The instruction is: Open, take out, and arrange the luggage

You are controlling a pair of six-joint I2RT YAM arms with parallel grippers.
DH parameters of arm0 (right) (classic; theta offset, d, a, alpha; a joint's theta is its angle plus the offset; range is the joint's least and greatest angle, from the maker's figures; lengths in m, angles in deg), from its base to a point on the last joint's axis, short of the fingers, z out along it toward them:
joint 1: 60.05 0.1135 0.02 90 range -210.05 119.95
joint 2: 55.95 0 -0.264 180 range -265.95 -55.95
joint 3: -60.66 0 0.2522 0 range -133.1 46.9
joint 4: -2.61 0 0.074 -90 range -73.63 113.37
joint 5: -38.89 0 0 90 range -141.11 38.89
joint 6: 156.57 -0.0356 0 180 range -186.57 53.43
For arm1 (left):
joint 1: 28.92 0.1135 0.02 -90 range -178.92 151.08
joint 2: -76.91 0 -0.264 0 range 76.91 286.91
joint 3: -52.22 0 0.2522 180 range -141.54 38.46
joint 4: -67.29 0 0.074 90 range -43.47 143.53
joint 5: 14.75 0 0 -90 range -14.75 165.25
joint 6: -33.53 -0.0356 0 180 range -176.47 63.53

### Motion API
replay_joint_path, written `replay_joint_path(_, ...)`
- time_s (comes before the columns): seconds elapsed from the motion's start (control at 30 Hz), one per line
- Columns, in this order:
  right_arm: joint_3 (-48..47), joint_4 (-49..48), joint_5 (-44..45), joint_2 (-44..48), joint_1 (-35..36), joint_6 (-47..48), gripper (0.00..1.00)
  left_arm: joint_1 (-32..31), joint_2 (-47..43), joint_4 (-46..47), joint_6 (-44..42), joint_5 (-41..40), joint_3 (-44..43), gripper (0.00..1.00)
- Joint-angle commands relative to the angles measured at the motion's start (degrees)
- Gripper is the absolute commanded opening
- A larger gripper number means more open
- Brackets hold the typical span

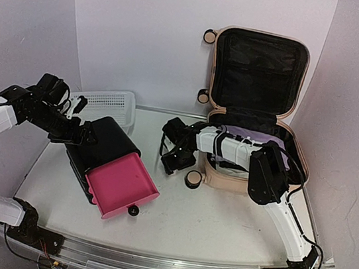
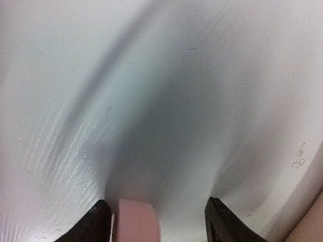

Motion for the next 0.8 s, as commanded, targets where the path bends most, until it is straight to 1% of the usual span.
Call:
replay_joint_path(0.0,0.26,1.49,-1.44,1.91,-0.45,0.84,0.57,-0.12,0.14,0.70,0.28,0.17,-1.53,0.99)
replay_joint_path(0.07,0.23,1.32,-1.77,1.84,-0.50,0.68,0.49,-0.08,0.29,0.76,0.20,0.17,-1.64,0.99)
replay_joint_path(0.17,-0.66,1.09,-1.88,1.95,-0.48,0.49,0.40,-0.08,0.39,0.63,-0.10,0.08,-1.73,0.99)
replay_joint_path(0.23,-1.52,1.09,-2.11,2.68,-0.46,0.64,0.30,-0.08,0.47,0.64,-0.22,-0.20,-1.62,0.99)
replay_joint_path(0.33,-2.24,1.09,-2.57,4.76,-0.48,1.09,0.08,-0.07,0.79,0.65,-0.33,-0.77,-1.40,0.99)
replay_joint_path(0.37,-2.56,1.09,-2.76,5.45,-0.44,0.92,0.04,-0.07,0.96,0.65,-0.33,-0.69,-1.40,0.99)
replay_joint_path(0.47,-1.72,1.11,-5.00,9.09,-0.49,0.05,0.00,-0.12,1.25,0.53,-0.31,-1.53,-1.42,1.00)
replay_joint_path(0.6,0.26,0.74,-10.51,14.93,-0.49,-2.14,0.00,0.16,0.95,0.47,-0.42,-2.79,-1.92,0.99)
replay_joint_path(0.67,3.27,-0.38,-14.85,19.57,-0.37,-3.93,0.00,0.71,0.68,0.25,-0.47,-3.48,-2.49,0.99)
replay_joint_path(0.77,10.72,-6.99,-24.86,26.11,0.35,-7.97,0.00,1.51,0.39,-0.54,-1.04,-4.55,-3.56,0.99)
